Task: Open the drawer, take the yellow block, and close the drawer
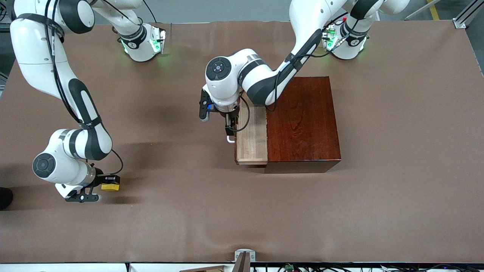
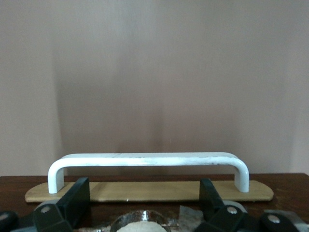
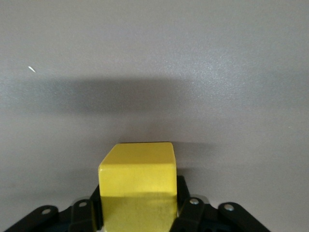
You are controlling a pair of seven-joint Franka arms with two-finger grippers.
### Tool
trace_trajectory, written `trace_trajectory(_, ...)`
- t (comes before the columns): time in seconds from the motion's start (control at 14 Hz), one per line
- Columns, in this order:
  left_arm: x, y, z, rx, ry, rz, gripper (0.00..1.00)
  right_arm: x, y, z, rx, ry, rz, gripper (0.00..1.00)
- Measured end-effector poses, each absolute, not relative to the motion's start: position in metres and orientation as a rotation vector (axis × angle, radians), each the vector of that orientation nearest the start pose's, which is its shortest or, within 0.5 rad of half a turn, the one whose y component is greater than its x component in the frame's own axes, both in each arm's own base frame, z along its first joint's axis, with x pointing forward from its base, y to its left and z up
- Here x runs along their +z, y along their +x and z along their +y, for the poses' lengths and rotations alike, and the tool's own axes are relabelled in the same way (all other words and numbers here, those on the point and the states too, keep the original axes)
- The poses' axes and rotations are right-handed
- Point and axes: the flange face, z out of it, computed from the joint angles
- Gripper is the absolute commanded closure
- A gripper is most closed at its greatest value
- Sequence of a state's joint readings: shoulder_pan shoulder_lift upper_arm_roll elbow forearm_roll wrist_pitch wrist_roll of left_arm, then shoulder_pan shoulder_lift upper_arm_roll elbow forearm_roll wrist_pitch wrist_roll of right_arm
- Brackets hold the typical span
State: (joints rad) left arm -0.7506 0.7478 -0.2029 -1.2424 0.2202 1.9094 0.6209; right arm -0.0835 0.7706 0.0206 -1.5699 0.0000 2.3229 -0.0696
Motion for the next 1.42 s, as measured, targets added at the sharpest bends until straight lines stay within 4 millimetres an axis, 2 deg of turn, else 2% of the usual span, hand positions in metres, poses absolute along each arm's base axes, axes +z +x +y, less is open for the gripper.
trace_trajectory(0.28, 0.321, 0.47, -0.549, 0.26, -1.995, 2.12, 0.0, 0.196, 0.698, -0.046, 0.058, -3.124, -0.002, 0.0)
trace_trajectory(0.5, 0.319, 0.472, -0.534, 0.36, -1.943, 2.058, 0.0, 0.232, 0.701, -0.046, 0.037, -3.126, -0.004, 0.0)
trace_trajectory(0.64, 0.318, 0.473, -0.529, 0.4, -1.93, 2.036, 0.0, 0.272, 0.702, -0.046, 0.021, -3.127, -0.006, 0.0)
trace_trajectory(0.85, 0.316, 0.474, -0.525, 0.415, -1.931, 2.022, 0.0, 0.35, 0.695, -0.041, 0.0, -3.127, -0.017, 0.0)
trace_trajectory(1.14, 0.318, 0.476, -0.523, 0.417, -1.953, 1.991, 0.0, 0.441, 0.667, -0.025, 0.038, -3.124, -0.055, 0.0)
trace_trajectory(1.42, 0.319, 0.477, -0.522, 0.418, -1.972, 1.977, 0.0, 0.513, 0.633, -0.012, 0.05, -3.127, -0.084, 0.0)
